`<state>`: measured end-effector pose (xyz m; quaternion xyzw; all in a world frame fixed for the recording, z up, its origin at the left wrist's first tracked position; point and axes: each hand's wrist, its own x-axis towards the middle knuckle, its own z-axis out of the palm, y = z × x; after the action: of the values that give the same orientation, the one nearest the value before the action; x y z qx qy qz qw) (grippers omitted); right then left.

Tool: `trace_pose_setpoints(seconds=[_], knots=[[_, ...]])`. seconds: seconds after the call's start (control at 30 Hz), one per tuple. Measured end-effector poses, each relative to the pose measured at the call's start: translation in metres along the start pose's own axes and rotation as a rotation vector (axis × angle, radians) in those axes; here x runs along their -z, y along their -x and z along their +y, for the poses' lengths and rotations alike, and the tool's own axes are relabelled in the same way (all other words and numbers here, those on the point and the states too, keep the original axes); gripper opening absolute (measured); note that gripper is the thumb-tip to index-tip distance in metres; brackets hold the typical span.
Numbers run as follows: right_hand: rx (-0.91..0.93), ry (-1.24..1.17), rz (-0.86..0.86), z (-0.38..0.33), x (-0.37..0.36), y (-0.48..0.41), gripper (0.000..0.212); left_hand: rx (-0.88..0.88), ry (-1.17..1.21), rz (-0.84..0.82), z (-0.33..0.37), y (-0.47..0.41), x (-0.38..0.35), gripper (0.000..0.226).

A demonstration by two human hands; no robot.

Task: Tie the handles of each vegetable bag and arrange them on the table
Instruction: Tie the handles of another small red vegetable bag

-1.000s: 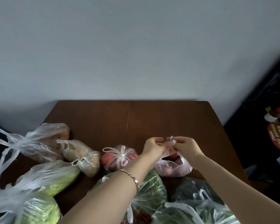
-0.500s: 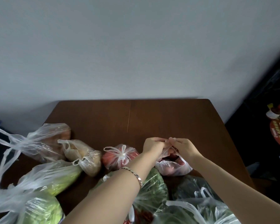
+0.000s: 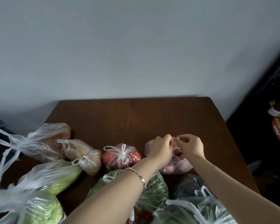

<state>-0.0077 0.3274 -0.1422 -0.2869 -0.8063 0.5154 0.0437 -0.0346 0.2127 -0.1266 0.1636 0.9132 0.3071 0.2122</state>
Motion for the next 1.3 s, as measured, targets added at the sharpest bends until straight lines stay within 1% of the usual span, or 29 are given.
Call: trace_pose_setpoints(seconds=[0.03, 0.07, 0.17, 0.23, 0.27, 0.3, 0.4, 0.5, 0.6, 0.67, 0.73, 0.8, 0.83, 0.87, 0.9, 0.97, 1.03, 1.1, 1.13, 1.2, 1.3], knots=[[0.014, 0.012, -0.003, 0.0, 0.001, 0.0, 0.006, 0.0, -0.01, 0.025, 0.0, 0.001, 0.001, 0.025], [0.038, 0.035, -0.031, 0.0, 0.002, 0.0, 0.01, 0.006, -0.014, 0.046, -0.002, 0.0, 0.002, 0.024], [0.112, 0.055, -0.188, 0.001, 0.005, 0.002, 0.019, 0.038, 0.011, 0.104, -0.009, -0.008, -0.001, 0.02], [0.136, -0.014, -0.246, 0.002, 0.009, 0.005, 0.024, 0.094, 0.153, 0.106, -0.012, -0.013, 0.001, 0.017], [0.163, -0.045, -0.255, 0.003, 0.012, 0.005, 0.027, 0.133, 0.231, 0.094, -0.011, -0.015, 0.001, 0.019], [0.19, -0.067, -0.257, 0.004, 0.013, 0.006, 0.029, 0.166, 0.295, 0.09, -0.011, -0.017, 0.002, 0.021], [0.212, -0.116, -0.23, 0.005, 0.015, 0.008, 0.035, 0.246, 0.381, 0.066, -0.009, -0.021, 0.0, 0.023], [0.225, -0.121, -0.134, 0.005, 0.012, 0.007, 0.031, 0.321, 0.519, 0.02, -0.009, -0.023, -0.002, 0.022], [0.255, -0.076, -0.129, 0.002, 0.009, 0.007, 0.027, 0.304, 0.62, -0.087, -0.013, -0.023, 0.003, 0.015], [0.237, -0.125, -0.152, 0.003, 0.007, 0.008, 0.027, 0.256, 0.557, -0.115, -0.014, -0.024, 0.006, 0.014], [0.217, -0.181, -0.144, 0.003, 0.005, 0.009, 0.033, 0.155, 0.338, -0.093, -0.009, -0.025, 0.009, 0.019], [0.148, -0.265, -0.073, 0.002, 0.004, 0.007, 0.031, 0.029, 0.084, -0.034, -0.002, -0.027, 0.011, 0.015], [0.102, -0.317, -0.023, 0.002, 0.005, 0.005, 0.025, -0.008, -0.011, 0.031, -0.001, -0.028, 0.013, 0.008], [0.06, -0.362, 0.023, 0.003, 0.006, 0.002, 0.019, -0.015, -0.071, 0.112, -0.002, -0.032, 0.015, 0.007], [0.031, -0.387, 0.052, 0.004, 0.007, -0.001, 0.016, 0.024, -0.088, 0.2, -0.007, -0.038, 0.014, 0.009], [0.005, -0.393, 0.04, 0.01, 0.009, -0.005, 0.016, 0.158, -0.082, 0.323, -0.018, -0.049, 0.013, 0.012], [-0.033, -0.375, 0.027, 0.017, 0.012, -0.006, 0.018, 0.258, -0.183, 0.331, -0.03, -0.058, 0.01, 0.015], [-0.124, -0.33, 0.056, 0.032, 0.016, -0.008, 0.028, 0.366, -0.204, 0.299, -0.05, -0.066, 0.009, 0.018], [-0.195, -0.287, 0.076, 0.043, 0.02, -0.01, 0.032, 0.427, -0.159, 0.285, -0.061, -0.071, 0.008, 0.02], [-0.33, -0.174, 0.1, 0.064, 0.027, -0.011, 0.034, 0.518, -0.058, 0.267, -0.082, -0.075, 0.006, 0.022], [-0.473, -0.118, 0.115, 0.084, 0.024, -0.012, 0.034, 0.557, 0.028, 0.277, -0.098, -0.074, -0.002, 0.022]])
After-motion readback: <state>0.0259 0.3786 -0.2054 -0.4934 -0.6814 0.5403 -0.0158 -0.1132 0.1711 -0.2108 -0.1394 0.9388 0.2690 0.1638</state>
